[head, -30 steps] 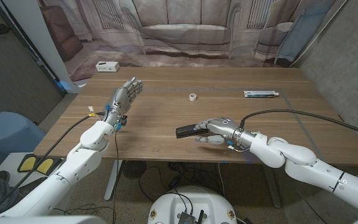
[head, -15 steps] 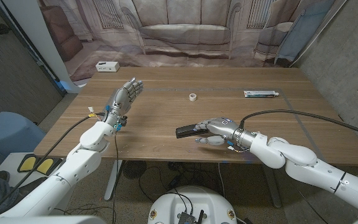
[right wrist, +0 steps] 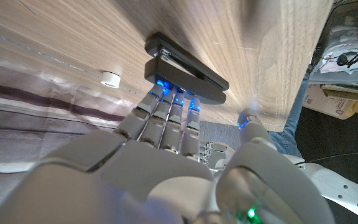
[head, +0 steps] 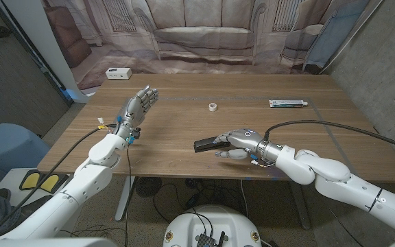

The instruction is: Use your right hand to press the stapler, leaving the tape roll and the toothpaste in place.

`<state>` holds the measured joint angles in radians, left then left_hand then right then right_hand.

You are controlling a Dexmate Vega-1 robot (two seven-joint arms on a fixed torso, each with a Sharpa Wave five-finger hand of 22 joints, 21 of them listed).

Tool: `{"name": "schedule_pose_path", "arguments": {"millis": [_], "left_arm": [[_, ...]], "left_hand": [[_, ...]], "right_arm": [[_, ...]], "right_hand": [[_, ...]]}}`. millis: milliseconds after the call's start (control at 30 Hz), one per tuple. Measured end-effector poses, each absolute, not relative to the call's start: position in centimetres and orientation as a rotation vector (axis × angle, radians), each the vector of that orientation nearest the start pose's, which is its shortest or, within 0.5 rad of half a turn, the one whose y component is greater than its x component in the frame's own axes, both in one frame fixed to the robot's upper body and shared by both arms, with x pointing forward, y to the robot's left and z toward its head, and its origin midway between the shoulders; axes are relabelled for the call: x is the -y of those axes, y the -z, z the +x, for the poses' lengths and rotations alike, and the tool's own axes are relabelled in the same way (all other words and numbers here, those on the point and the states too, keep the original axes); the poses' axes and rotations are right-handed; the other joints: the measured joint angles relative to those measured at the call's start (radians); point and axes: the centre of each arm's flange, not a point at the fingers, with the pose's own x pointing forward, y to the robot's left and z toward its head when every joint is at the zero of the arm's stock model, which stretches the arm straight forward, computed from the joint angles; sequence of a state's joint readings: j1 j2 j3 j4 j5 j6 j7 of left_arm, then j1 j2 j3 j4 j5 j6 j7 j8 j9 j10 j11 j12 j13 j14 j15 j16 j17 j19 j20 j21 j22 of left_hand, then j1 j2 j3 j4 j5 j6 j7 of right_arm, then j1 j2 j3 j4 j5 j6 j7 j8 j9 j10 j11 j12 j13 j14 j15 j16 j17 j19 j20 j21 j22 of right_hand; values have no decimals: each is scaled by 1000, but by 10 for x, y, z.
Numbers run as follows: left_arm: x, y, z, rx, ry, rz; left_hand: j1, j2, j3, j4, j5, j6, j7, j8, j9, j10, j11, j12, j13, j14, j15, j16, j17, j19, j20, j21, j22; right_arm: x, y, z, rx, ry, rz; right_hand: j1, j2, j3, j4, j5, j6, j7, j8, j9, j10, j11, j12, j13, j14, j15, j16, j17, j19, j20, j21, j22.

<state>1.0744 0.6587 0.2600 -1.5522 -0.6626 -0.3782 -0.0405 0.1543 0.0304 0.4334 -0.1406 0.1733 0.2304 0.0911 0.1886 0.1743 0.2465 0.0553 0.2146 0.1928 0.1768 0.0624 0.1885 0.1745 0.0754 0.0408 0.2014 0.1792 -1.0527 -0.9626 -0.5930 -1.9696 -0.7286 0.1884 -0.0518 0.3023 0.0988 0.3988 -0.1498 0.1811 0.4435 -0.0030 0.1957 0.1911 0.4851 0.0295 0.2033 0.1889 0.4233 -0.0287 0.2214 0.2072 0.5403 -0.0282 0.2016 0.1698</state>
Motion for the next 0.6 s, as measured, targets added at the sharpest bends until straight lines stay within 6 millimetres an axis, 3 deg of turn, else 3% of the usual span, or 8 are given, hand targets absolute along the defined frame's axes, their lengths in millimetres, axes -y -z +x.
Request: {"name": "schedule_pose_path", "arguments": {"millis": [600], "left_arm": [[-321, 36, 589, 696, 238, 15]], "left_hand": [[0, 0, 0, 0, 0, 0, 0, 0, 0, 0, 0, 0, 0, 0, 0, 0, 0, 0, 0, 0, 0]], "right_arm": [[157, 88, 500, 949, -417, -1612]], "right_hand": [[5, 5, 0, 0, -4, -4, -3, 0, 0, -7, -6, -4, 0, -6, -2, 0, 5, 10, 9, 2, 3]]}}
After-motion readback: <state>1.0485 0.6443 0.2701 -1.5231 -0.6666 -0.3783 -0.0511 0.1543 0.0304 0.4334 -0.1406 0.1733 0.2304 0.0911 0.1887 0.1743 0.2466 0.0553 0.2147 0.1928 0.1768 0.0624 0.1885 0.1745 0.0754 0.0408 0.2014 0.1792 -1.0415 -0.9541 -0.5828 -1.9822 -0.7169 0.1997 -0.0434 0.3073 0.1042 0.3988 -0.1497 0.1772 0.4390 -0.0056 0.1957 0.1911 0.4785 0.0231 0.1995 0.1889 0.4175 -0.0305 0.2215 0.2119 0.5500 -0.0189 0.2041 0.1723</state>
